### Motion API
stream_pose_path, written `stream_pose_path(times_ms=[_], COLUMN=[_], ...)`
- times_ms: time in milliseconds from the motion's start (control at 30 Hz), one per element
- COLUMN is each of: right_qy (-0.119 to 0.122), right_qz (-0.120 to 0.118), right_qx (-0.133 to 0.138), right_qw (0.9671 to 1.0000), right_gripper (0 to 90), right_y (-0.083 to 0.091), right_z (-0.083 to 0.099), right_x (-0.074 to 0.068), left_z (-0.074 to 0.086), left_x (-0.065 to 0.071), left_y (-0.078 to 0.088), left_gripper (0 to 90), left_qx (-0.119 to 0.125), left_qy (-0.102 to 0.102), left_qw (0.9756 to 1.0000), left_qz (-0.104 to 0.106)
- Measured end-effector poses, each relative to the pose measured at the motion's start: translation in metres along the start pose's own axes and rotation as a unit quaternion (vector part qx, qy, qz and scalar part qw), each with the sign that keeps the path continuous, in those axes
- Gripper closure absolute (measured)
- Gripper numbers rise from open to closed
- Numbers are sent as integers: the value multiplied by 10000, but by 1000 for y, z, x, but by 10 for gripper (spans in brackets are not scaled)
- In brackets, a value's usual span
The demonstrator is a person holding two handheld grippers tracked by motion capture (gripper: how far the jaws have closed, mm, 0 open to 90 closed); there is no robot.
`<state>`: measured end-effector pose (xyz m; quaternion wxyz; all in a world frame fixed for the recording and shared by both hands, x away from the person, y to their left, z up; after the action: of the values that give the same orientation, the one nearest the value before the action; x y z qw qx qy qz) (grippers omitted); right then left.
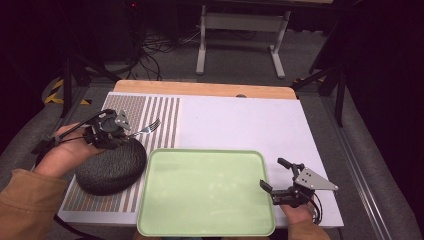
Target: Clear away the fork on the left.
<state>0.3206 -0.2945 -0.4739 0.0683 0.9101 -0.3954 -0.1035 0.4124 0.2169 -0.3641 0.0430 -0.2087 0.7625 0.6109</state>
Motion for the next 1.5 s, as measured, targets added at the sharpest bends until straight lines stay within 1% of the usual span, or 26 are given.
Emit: stream_pose_path(times_ms=[33,100,167,300,367,400,500,600,800,833,900,1033,1167,1267,1300,1400,1433,1500], right_qy=[1,2,2,3,3,4,4,-1,-8,-12,-24,-31,-41,-49,-57,-58,-61,-62], right_qz=[-7,-9,-11,-15,-14,-16,-24,-32,-54,-58,-64,-84,-100,-121,-125,-131,-130,-125], right_qx=[5,6,5,9,6,7,8,10,11,16,14,13,19,34,34,27,31,26], right_qw=[10000,10000,10000,10000,10000,10000,10000,10000,10000,10000,10000,10000,9999,9999,9999,9999,9999,9999], right_gripper=[25,25,25,25,25,25,26,26,26,26,27,27,27,27,27,27,27,27], right_y=[0,0,0,0,0,0,0,0,0,0,0,0,0,0,0,0,0,0], right_z=[0,0,0,0,0,0,0,0,0,0,0,0,0,0,0,0,0,-1], right_x=[0,0,0,0,0,0,0,0,0,0,0,0,0,0,0,1,1,1], left_z=[-1,-3,-6,-13,-16,-17,-20,-23,-30,-31,-33,-35,-36,-35,-35,-37,-37,-39], left_x=[4,9,16,29,35,36,45,53,67,69,74,84,91,97,99,104,105,107], left_y=[0,1,2,4,5,5,5,3,0,0,-1,-4,-11,-18,-20,-26,-27,-30], left_gripper=[772,772,772,772,772,772,772,772,772,772,772,772,772,772,772,772,772,772], left_qx=[66,118,223,433,498,506,638,752,948,979,1092,1182,1351,1493,1499,1491,1432,1483], left_qy=[33,75,125,105,161,150,215,219,242,244,272,325,416,575,610,639,611,658], left_qw=[10000,9999,9995,9984,9978,9977,9962,9948,9922,9916,9898,9877,9837,9793,9784,9772,9782,9763], left_qz=[21,81,175,333,397,420,551,654,777,805,871,970,1116,1243,1288,1367,1372,1432])
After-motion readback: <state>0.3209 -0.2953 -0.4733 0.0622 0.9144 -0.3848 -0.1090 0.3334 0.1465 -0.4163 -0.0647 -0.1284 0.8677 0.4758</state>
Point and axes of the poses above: each handheld gripper's, and its own axes: y roughly backward along the jaws, z roughly out of its underside, x roughly to its right, the point moved 2 cm from there along -y, roughly forward along the jaws, and after that the axes turned 12 degrees about -y, right-handed, at the moved point
